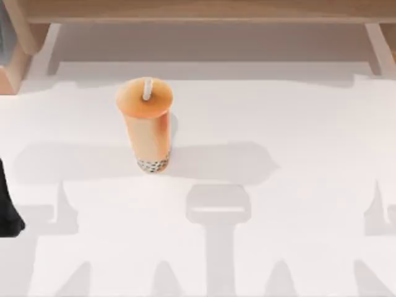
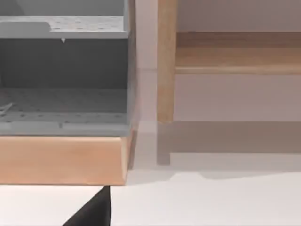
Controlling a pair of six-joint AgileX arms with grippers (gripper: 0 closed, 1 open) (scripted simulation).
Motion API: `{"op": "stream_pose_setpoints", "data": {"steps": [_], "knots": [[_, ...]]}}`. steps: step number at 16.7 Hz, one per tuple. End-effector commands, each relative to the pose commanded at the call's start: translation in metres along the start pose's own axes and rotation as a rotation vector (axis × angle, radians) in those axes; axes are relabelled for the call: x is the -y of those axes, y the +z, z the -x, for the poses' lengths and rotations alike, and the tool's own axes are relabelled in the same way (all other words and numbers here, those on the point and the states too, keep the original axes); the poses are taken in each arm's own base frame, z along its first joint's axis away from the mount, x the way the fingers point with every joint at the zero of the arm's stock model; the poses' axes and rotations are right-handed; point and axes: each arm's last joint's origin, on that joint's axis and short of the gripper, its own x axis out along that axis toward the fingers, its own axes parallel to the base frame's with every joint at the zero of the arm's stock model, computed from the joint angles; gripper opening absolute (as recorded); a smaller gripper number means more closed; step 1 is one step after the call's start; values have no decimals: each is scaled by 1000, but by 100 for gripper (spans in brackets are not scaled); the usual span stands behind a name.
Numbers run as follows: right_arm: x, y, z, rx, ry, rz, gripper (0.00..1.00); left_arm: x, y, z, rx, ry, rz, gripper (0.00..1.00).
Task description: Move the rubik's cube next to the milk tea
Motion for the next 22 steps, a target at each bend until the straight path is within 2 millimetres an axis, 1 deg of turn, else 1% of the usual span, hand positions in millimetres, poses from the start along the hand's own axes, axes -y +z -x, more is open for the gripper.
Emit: {"op": "stream_pose_setpoints", "data": {"steps": [3, 5, 6, 8, 10, 11, 12, 14, 16, 17, 19, 20, 22], "knots": [[0, 0, 0, 0, 0, 0, 100, 0, 3, 0, 1, 4, -1, 100], [0, 0, 0, 0, 0, 0, 100, 1, 16, -1, 2, 19, -8, 100], [0, 0, 0, 0, 0, 0, 100, 1, 27, -2, 2, 28, -13, 100], [0, 0, 0, 0, 0, 0, 100, 4, 56, -7, 0, 46, -24, 100], [0, 0, 0, 0, 0, 0, 100, 8, 94, -19, -5, 59, -36, 100], [0, 0, 0, 0, 0, 0, 100, 12, 114, -29, -10, 64, -41, 100], [0, 0, 0, 0, 0, 0, 100, 17, 135, -43, -18, 68, -47, 100], [0, 0, 0, 0, 0, 0, 100, 33, 172, -80, -43, 74, -59, 100], [0, 0, 0, 0, 0, 0, 100, 58, 197, -125, -72, 78, -73, 100], [0, 0, 0, 0, 0, 0, 100, 73, 205, -148, -88, 79, -80, 100], [0, 0, 0, 0, 0, 0, 100, 108, 212, -190, -110, 77, -92, 100], [0, 0, 0, 0, 0, 0, 100, 127, 214, -208, -114, 74, -95, 100], [0, 0, 0, 0, 0, 0, 100, 167, 216, -238, -105, 63, -89, 100]]}}
